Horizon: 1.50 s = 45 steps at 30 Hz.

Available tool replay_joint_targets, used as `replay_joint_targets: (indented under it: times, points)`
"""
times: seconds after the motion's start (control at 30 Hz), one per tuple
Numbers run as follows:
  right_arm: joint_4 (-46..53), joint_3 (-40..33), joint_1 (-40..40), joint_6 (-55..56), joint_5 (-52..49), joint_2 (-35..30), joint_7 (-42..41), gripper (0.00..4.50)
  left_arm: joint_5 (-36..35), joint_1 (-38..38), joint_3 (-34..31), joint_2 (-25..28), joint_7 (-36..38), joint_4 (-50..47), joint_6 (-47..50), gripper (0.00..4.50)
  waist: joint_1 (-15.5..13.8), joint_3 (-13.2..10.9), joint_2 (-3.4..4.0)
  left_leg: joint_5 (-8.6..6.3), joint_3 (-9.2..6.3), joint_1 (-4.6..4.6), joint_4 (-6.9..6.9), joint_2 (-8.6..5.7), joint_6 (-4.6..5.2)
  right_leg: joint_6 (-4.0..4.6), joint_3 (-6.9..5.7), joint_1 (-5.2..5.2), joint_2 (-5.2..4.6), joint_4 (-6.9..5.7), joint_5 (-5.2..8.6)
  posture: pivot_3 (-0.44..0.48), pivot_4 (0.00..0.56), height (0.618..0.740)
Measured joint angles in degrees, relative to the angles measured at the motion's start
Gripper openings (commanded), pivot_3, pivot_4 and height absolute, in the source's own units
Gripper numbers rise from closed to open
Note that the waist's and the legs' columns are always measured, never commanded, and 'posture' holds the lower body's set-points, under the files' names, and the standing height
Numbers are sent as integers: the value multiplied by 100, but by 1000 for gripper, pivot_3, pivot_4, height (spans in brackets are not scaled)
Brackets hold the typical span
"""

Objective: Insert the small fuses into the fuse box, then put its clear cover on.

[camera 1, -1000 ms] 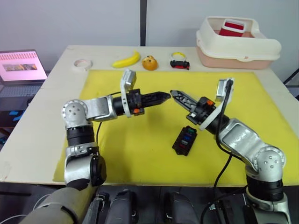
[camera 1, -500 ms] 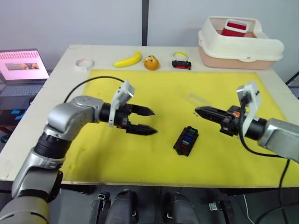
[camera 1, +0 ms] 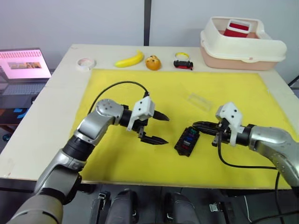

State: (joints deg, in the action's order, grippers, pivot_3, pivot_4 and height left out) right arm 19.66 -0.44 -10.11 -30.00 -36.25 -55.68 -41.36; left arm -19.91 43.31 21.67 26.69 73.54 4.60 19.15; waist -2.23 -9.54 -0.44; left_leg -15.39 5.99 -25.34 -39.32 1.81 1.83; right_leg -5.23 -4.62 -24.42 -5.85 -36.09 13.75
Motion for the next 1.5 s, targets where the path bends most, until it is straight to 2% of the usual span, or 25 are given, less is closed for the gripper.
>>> replay_joint_targets:
  times: [0.17,0.67,0.97,1.5]
  points:
    - [-172,-10,-73,64,345,269,-153,0,127,1,-7,-127,-18,88,-22,4447,5,0,0,0,0,1,-2,0,-1,-1,0,1,0,-3,0,0,150,740]
    - [-191,-163,41,106,788,524,-350,0,240,1,-23,-223,-21,62,15,4447,3,0,0,7,-1,3,-3,0,-11,-1,-1,3,1,-5,0,0,150,740]
    - [1,-463,2,-313,664,578,-349,0,240,1,-35,-243,-28,-36,54,4447,6,0,1,7,-2,3,-3,1,-12,-1,-1,3,1,-6,0,0,150,740]
    - [-86,-418,-45,-281,912,798,-443,0,240,1,-37,-265,-40,-37,66,4447,5,0,1,16,-1,4,-3,0,-26,-1,0,3,1,-7,0,0,150,740]
